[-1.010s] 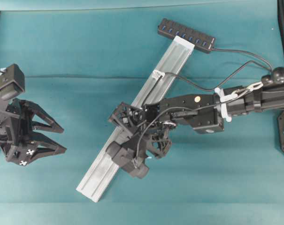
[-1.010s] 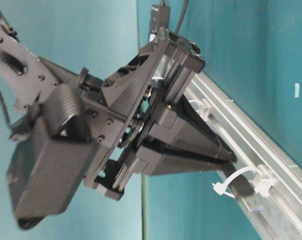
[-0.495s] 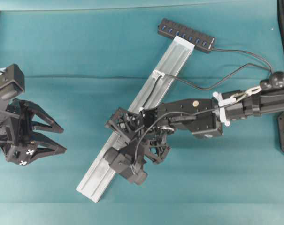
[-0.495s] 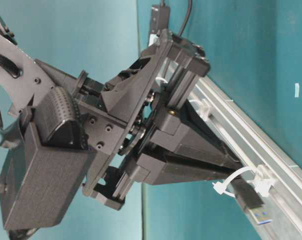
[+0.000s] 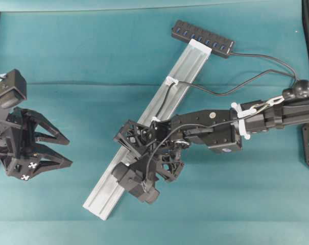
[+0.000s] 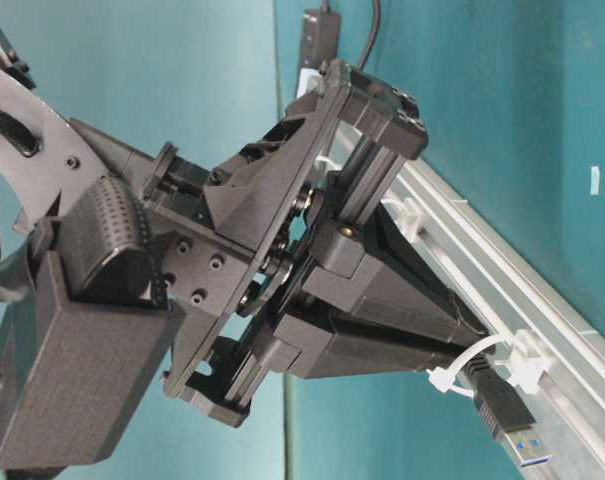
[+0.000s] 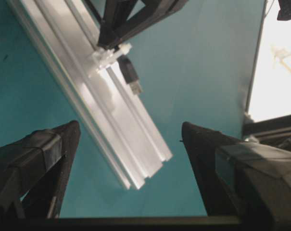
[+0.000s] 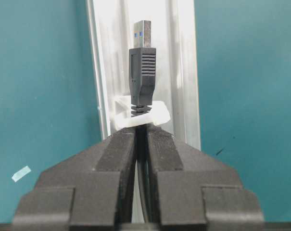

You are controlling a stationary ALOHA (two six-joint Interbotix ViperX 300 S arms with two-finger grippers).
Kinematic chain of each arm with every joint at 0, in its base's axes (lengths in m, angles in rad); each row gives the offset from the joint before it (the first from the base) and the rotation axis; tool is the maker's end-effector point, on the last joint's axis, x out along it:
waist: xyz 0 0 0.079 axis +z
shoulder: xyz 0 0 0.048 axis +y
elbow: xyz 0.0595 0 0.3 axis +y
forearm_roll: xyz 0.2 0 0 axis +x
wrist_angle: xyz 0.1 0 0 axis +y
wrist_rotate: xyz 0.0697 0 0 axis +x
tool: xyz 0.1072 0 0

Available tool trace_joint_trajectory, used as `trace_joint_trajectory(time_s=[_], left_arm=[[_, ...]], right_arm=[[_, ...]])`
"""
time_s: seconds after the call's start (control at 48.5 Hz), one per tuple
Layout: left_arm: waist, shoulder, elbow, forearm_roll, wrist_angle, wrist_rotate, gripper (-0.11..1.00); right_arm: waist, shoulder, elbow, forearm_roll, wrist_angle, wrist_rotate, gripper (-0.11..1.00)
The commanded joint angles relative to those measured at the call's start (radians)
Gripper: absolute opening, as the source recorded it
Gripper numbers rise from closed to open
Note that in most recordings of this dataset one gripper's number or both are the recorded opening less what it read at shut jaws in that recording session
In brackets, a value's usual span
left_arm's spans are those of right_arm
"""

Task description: Pass the USB cable through three rings with both arms.

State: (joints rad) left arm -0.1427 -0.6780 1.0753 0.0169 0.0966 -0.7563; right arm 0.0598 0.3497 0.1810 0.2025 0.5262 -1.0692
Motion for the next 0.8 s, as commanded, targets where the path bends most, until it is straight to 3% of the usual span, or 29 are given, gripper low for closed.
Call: trace_joint_trajectory(time_s=[0.0, 0.371, 0.598, 0.783], left_arm=[[-0.003, 0.063, -0.006, 0.003, -0.075, 0.000, 0.92], [-0.009, 0.407, -0.051, 0.003, -0.403, -0.002, 0.92], [-0.015, 0.551, -0.107, 0.003, -0.505, -0.035, 0.93], [-0.048, 0.609, -0.138, 0.003, -0.508, -0.089, 0.92]], right_arm=[[0.005, 0.003, -0.008, 0.006, -0.009, -0.003, 0.07], [0.000, 0.000, -0.002, 0.006, -0.014, 0.002, 0.07], [-0.009, -0.002, -0.002, 0.005, -0.009, 0.002, 0.07], [-0.012, -0.002, -0.002, 0.006, -0.012, 0.000, 0.07]])
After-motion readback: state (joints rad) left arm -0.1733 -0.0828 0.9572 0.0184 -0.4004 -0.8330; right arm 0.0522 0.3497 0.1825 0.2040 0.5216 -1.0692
